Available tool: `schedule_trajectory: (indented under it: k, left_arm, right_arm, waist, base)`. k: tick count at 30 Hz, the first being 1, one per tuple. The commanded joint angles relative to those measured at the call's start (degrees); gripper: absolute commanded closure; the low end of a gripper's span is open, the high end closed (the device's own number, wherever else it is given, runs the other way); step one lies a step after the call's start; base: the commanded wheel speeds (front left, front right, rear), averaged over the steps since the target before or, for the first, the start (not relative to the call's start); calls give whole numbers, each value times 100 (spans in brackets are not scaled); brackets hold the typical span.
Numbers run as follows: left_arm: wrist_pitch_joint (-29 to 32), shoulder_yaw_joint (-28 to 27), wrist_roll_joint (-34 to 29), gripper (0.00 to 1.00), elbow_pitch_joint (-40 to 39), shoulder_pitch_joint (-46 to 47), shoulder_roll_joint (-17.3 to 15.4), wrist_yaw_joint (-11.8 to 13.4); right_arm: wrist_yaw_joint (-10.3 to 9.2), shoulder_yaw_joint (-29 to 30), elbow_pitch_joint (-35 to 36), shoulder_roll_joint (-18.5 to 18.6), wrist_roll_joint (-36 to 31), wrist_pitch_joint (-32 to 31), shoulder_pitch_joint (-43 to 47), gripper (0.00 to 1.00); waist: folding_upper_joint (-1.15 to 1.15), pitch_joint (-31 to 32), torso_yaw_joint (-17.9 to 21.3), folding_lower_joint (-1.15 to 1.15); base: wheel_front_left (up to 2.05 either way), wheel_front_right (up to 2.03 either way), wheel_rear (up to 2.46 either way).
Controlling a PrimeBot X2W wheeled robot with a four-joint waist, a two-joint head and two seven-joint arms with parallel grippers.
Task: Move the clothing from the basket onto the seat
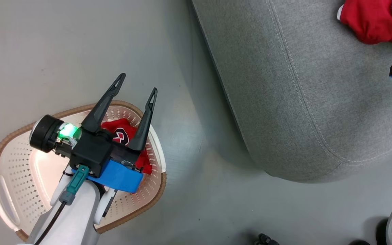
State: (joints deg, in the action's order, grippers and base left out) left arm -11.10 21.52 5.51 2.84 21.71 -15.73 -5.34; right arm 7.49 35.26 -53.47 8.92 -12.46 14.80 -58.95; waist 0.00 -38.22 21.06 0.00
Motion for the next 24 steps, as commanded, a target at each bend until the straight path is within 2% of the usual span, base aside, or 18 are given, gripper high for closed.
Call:
schedule_trajectory:
  k: [1, 14, 24]
  left_arm:
    - [-67, 20, 26, 0, 61, 91, 20, 22]
    - [-367, -7, 309, 0, 662, -89, 324, 118]
    - [-414, -190, 518, 0, 1080, -509, 742, 149]
  right_arm:
    - [1, -52, 40, -9, -5, 36, 170, 0]
    - [1, -579, 779, -173, 435, 42, 1277, 0]
    - [1, -1159, 1389, -318, 769, 43, 2295, 0]
  waist:
    - [0, 97, -48, 0]
    - [0, 928, -284, 0]
    - [0, 1953, -574, 0]
  base:
    - [0, 0, 0]
    - [0, 0, 0]
    - [0, 0, 0]
